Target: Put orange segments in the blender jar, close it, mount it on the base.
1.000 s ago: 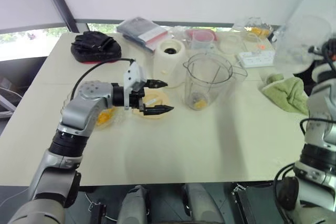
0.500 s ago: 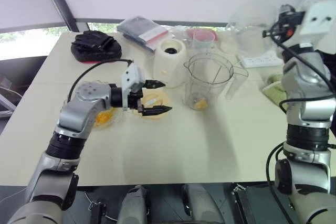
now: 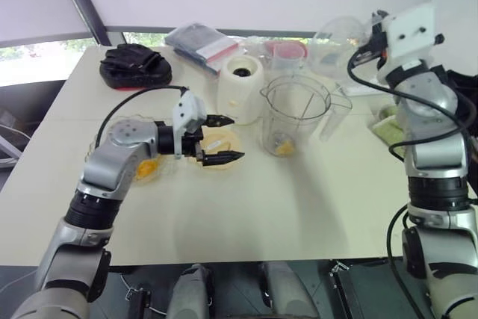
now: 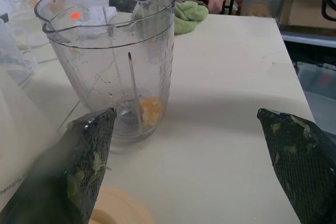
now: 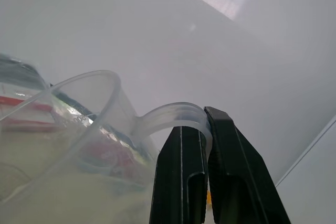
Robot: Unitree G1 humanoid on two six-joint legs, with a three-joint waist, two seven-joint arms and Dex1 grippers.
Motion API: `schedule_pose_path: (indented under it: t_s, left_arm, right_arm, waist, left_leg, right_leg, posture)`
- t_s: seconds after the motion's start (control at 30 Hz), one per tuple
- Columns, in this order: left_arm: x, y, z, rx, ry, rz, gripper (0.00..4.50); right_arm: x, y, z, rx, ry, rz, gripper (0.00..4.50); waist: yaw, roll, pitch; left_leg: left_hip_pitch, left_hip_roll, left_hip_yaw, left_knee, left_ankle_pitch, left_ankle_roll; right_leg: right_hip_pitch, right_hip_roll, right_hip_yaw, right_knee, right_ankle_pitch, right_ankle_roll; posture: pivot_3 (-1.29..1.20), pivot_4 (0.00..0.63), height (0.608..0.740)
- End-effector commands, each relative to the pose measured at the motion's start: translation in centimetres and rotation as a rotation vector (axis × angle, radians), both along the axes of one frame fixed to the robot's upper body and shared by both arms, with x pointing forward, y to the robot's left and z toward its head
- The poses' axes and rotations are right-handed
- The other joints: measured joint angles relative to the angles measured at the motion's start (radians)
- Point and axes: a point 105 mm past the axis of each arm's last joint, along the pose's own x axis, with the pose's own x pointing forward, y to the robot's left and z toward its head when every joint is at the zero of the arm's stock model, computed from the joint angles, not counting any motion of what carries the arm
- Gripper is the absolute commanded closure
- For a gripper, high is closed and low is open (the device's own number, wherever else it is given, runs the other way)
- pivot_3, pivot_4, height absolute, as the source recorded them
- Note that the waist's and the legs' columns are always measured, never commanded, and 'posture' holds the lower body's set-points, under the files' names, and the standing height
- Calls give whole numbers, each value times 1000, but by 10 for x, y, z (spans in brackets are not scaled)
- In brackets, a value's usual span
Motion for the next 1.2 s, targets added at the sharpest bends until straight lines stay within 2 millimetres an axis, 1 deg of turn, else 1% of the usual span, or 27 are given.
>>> schedule_pose_path:
  t_s: [0.03,0.3,0.5,0.6,0.8,0.9,0.97,1.07,1.2]
  left_arm:
    - [-3,2,14,-18,-49,-6,0]
    - [-2,1,12,-11,-49,-12,0]
    - [-1,1,12,-7,-48,-16,0]
    - [-1,1,12,-5,-48,-19,0]
    - [0,0,12,-6,-51,-21,0]
    - [1,0,12,-5,-50,-23,0]
    - [1,0,12,-5,-49,-24,0]
    - [2,-1,11,-3,-48,-30,0]
    - [3,-3,11,-2,-48,-37,0]
  right_arm:
    - [-15,5,28,-64,-113,6,4433]
    - [-19,4,24,-180,-121,-27,4433]
    - [-21,2,21,-195,-122,-38,4433]
    - [-22,-4,19,-160,-116,-49,4433]
    - [-24,-26,9,89,-71,-90,4433]
    - [-29,-41,4,288,-57,-110,4433]
    - [-31,-48,2,389,-50,-121,4433]
    - [-36,-63,-3,606,-49,-135,4433]
    - [-41,-77,-9,864,-62,-129,4433]
  waist:
    - [0,0,0]
    - [1,0,0]
    - [0,0,0]
    - [0,0,0]
    - [2,0,0]
    - [3,0,0]
    - [4,0,0]
    - [5,0,0]
    - [4,0,0]
  left_leg:
    - [0,0,0,0,0,0]
    - [0,0,0,0,0,0]
    - [0,0,0,0,0,0]
    - [0,0,0,0,0,0]
    - [0,0,0,0,0,0]
    - [0,0,0,0,0,0]
    - [0,0,0,0,0,0]
    - [0,0,0,0,0,0]
    - [0,0,0,0,0,0]
  right_leg:
    - [0,0,0,0,0,0]
    - [0,0,0,0,0,0]
    - [0,0,0,0,0,0]
    - [0,0,0,0,0,0]
    - [0,0,0,0,0,0]
    - [0,0,0,1,0,0]
    - [0,0,0,1,0,0]
    - [0,0,0,1,0,0]
    - [0,0,0,1,0,0]
  posture:
    - [0,150,740]
    - [0,150,740]
    - [0,150,740]
    - [0,150,740]
    - [0,150,740]
    - [0,150,740]
    - [0,150,740]
    - [0,150,740]
    - [0,150,740]
